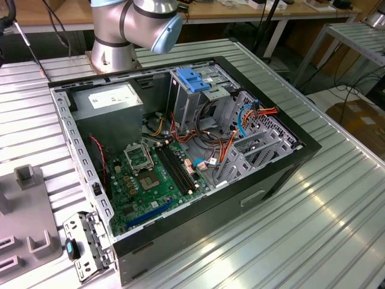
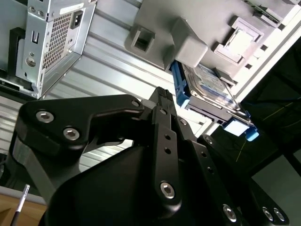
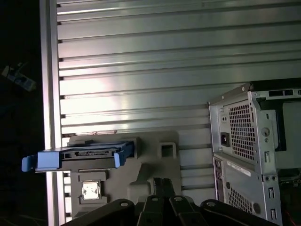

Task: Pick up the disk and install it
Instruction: 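Reach for the disk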

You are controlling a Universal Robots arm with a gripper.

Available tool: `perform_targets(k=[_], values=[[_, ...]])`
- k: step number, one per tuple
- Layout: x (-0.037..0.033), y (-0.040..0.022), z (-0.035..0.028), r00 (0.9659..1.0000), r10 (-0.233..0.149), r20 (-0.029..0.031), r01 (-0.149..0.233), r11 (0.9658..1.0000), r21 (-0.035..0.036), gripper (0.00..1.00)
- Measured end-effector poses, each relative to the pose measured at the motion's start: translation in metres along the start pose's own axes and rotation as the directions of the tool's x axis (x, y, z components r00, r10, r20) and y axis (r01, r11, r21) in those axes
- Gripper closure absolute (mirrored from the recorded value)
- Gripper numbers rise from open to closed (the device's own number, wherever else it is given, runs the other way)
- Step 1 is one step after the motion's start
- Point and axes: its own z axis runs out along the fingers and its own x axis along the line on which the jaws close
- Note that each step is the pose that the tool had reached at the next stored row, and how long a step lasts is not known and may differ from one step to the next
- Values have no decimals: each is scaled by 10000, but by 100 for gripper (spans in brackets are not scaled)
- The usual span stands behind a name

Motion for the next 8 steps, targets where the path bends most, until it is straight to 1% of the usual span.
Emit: perform_targets(k=[1,5,6,8], values=[[46,-4,2,10000,0,-5,0,10000,-1,89],[176,-14,4,10000,0,-34,0,10000,2,89],[253,-19,7,10000,1,-51,-1,10000,3,89],[329,-25,7,10000,3,-73,-3,10000,6,89]])
